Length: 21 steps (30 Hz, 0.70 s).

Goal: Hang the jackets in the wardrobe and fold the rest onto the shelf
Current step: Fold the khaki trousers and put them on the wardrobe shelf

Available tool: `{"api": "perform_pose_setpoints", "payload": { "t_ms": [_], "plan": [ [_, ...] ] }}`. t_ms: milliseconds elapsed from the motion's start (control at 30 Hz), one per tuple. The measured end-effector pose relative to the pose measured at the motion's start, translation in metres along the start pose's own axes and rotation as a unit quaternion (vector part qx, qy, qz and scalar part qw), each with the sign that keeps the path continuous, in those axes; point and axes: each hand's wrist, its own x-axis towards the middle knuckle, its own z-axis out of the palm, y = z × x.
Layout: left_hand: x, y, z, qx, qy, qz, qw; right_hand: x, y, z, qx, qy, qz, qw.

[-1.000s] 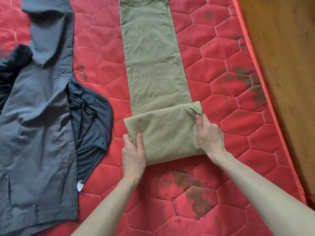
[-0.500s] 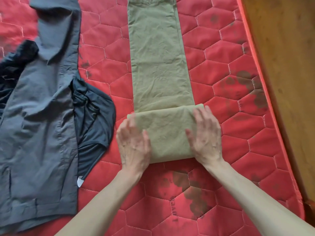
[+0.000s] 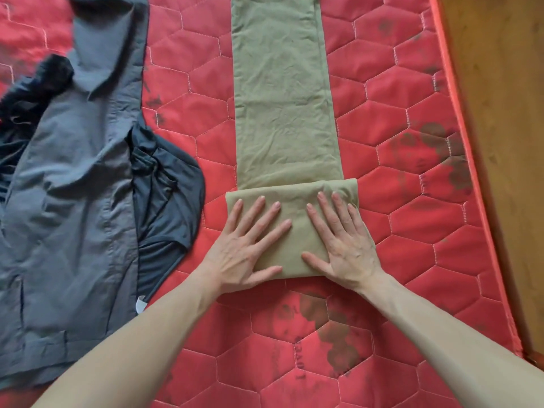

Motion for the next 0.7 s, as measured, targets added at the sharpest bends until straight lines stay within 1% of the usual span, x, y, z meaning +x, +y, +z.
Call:
{"api": "perform_pose_setpoints", "payload": {
  "t_ms": [133, 233, 267, 333, 467, 567, 667, 700],
  "plan": [
    [-0.006, 0.006, -0.011, 0.029, -0.058, 0.009, 0.998, -0.014, 0.022, -0.013, -0.025, -0.066, -0.104, 0.992],
    [-0.007, 0.028, -0.011, 0.061, -0.101, -0.032, 0.993, -0.025, 0.032, -0.026, -0.047, -0.109, -0.153, 0.981],
    [-0.005, 0.039, -0.01, 0.073, -0.112, -0.056, 0.989, -0.028, 0.031, -0.029, -0.051, -0.112, -0.154, 0.98],
    [0.001, 0.06, -0.01, 0.09, -0.118, -0.104, 0.983, -0.031, 0.021, -0.034, -0.061, -0.114, -0.129, 0.983],
    [0.008, 0.084, -0.018, 0.072, -0.159, -0.178, 0.968, -0.031, -0.012, -0.042, -0.079, -0.119, -0.04, 0.989],
    [0.01, 0.086, -0.034, 0.049, -0.166, -0.198, 0.965, -0.03, -0.026, -0.055, -0.064, -0.091, -0.003, 0.994],
    [0.009, 0.078, -0.061, -0.016, -0.227, -0.187, 0.956, -0.036, -0.024, -0.072, -0.025, -0.05, -0.017, 0.998],
    [0.008, 0.075, -0.073, -0.042, -0.221, -0.18, 0.957, -0.04, -0.019, -0.08, -0.003, -0.033, -0.028, 0.999]
  ]
}}
